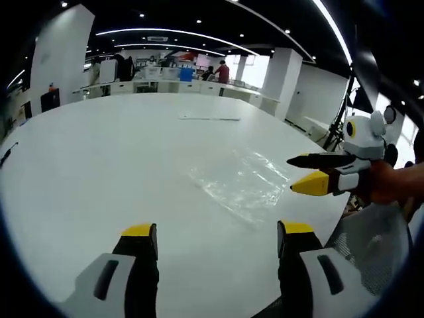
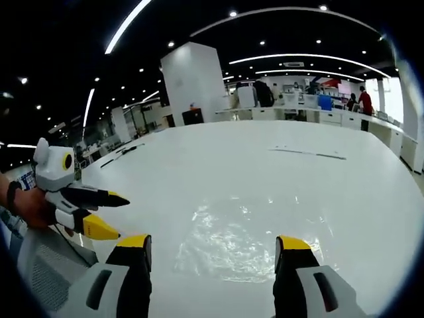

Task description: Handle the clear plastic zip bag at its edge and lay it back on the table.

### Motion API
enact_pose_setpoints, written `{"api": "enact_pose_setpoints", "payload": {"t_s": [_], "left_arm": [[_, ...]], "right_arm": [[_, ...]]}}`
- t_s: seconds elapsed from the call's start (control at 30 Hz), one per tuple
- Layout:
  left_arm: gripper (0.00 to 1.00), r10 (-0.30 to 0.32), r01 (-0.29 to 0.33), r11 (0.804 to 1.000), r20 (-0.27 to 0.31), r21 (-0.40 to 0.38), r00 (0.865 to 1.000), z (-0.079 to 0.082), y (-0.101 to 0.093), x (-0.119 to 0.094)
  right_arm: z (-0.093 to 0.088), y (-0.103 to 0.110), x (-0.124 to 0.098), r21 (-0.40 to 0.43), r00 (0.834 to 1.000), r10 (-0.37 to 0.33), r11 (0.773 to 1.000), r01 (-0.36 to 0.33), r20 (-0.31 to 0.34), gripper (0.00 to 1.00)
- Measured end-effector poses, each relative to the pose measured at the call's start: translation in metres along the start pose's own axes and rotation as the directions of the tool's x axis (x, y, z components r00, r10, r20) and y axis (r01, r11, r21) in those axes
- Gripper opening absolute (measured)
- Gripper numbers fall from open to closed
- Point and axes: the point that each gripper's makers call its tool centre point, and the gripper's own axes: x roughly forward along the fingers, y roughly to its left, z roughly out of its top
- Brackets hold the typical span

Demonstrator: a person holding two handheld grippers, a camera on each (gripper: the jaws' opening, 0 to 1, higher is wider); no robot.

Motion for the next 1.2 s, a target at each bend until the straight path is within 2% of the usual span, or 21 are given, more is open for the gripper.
{"api": "enact_pose_setpoints", "payload": {"t_s": [0.6, 0.93, 1.2], "left_arm": [[0.72, 0.013, -0.013, 1.000, 0.006, -0.013, 1.000, 0.000, 0.006, -0.001], [0.72, 0.011, -0.010, 1.000, 0.006, -0.009, 1.000, 0.000, 0.004, -0.001], [0.70, 0.014, -0.013, 0.999, 0.027, -0.029, 1.000, 0.004, 0.008, -0.004]], "right_arm": [[-0.011, 0.011, 0.017, -0.079, 0.997, 0.047, 0.996, -0.052, -0.056, 0.75], [-0.009, 0.012, 0.017, -0.108, 0.997, 0.053, 0.992, -0.058, -0.052, 0.74], [-0.020, 0.018, 0.024, -0.154, 0.993, 0.068, 0.985, -0.083, -0.101, 0.72]]}}
